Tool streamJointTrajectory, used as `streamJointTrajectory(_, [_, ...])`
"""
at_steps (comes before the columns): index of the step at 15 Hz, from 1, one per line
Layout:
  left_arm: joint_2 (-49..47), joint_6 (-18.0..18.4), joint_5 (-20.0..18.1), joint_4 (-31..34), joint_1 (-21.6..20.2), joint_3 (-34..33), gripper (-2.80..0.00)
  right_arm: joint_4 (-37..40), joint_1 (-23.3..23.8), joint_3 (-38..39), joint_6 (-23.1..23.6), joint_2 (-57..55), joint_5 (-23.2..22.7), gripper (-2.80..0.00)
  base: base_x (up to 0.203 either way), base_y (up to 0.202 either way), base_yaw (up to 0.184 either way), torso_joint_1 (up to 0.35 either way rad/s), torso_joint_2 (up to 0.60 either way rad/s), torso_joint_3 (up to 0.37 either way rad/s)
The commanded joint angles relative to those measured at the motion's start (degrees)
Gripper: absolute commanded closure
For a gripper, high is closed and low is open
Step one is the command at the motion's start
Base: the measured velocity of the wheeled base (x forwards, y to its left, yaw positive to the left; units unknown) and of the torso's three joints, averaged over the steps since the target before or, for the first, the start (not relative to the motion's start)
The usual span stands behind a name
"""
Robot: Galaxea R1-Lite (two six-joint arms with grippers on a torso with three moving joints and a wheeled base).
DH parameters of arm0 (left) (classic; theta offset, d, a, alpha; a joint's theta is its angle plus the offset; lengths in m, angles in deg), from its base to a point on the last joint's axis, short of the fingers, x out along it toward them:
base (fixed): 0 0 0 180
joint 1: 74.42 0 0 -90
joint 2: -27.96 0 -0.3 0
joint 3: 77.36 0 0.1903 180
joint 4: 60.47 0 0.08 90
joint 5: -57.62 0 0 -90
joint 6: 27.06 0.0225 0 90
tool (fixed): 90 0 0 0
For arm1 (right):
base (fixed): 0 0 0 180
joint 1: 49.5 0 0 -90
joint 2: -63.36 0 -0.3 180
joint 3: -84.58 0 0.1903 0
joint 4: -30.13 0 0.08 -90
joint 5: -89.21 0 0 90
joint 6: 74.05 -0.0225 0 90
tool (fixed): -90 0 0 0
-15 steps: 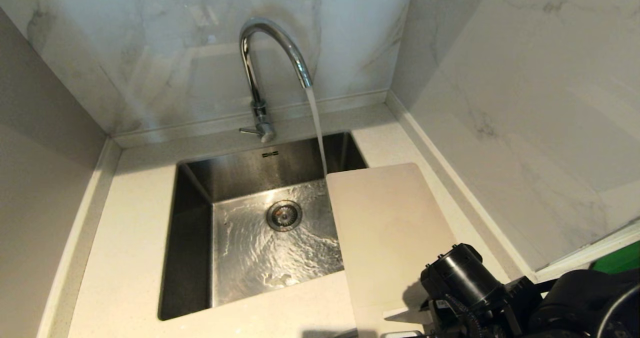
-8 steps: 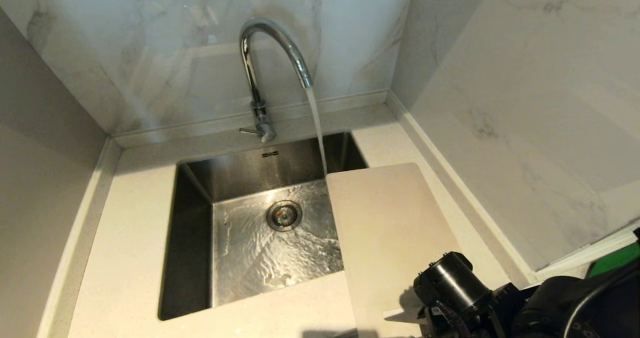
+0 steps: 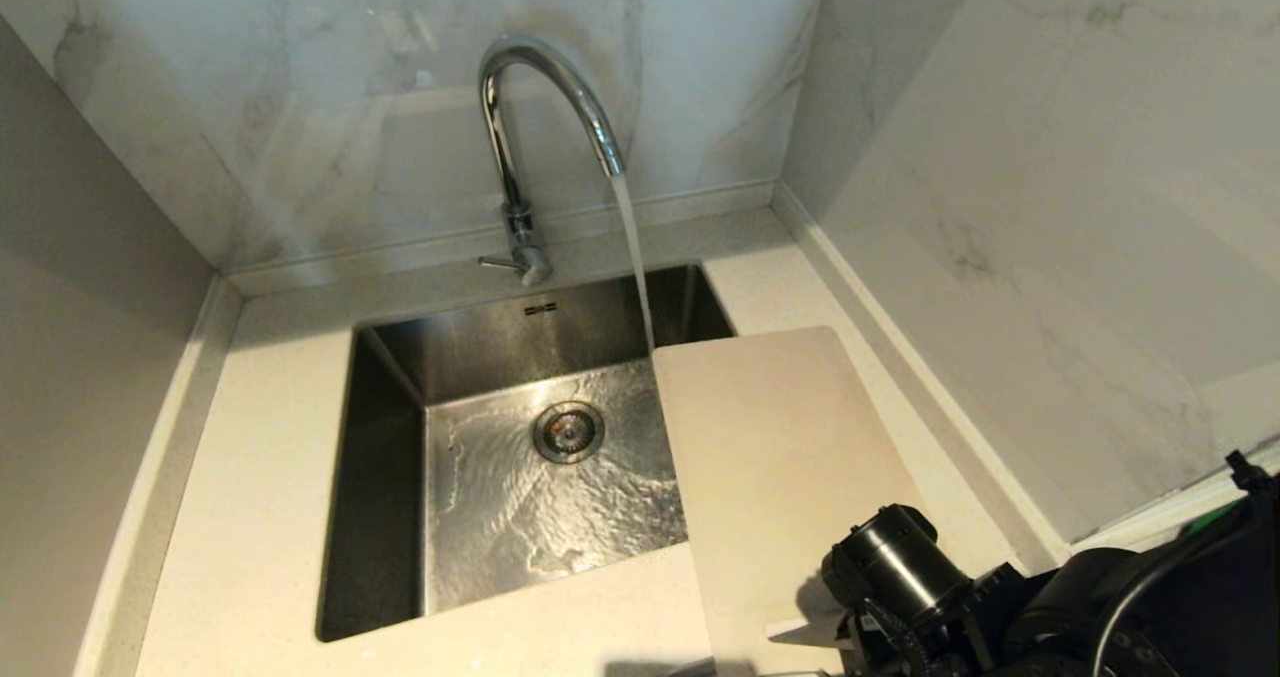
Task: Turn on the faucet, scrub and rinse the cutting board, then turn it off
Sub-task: Pick up the cutting board
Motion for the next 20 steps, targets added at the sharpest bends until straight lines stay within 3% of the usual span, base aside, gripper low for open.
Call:
streamJointTrajectory(1, [-0.1,0.0,0.0,0.0,-0.1,-0.1,0.0,0.0,0.3,0.2,0.4,-0.9,0.1,-2.8,0.0,0.0,0.0,0.0,0.0,0.0])
streamJointTrajectory(20, [-0.1,0.0,0.0,0.0,-0.1,0.0,0.0,-1.2,0.8,0.6,0.5,-7.1,0.0,-2.8,0.0,0.0,0.0,0.0,0.0,0.0])
